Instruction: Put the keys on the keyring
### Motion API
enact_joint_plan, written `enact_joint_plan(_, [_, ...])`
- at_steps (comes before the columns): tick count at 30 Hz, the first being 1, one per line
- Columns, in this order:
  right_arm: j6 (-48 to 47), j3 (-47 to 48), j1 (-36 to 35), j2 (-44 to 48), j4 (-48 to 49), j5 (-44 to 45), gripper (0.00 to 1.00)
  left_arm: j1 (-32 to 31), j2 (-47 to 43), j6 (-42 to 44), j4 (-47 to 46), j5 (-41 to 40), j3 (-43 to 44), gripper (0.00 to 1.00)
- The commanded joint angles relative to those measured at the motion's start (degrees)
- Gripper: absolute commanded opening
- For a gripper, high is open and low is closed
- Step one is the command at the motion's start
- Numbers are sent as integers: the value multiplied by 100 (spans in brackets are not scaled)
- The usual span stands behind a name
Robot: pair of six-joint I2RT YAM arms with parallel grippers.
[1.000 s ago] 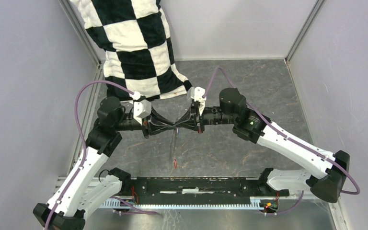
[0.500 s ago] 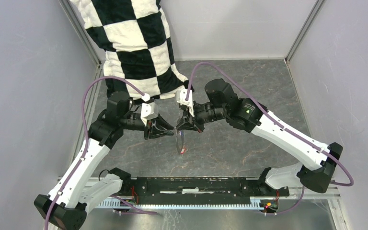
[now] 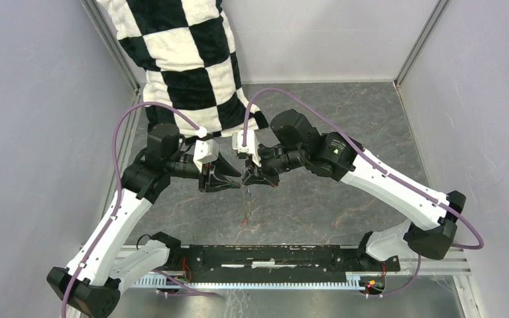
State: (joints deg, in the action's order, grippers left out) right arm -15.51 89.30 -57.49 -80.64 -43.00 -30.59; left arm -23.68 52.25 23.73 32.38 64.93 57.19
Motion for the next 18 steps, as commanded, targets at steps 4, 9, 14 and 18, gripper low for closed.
enact_joint_plan(4, [-40, 639, -200, -219, -97, 287, 1, -58, 103, 79, 1, 232, 212, 38])
enact_joint_plan(9, [-42, 777, -269, -294, -185, 389, 1, -78, 128, 142, -3, 242, 240, 17])
enact_joint_plan(14, [44, 781, -266, -231, -126, 465, 0, -84, 137, 631, 434, 270, 318, 2])
enact_joint_plan(18, [395, 540, -229, 89, 463, 408, 8, -84, 142, 672, 456, 409, 302, 2])
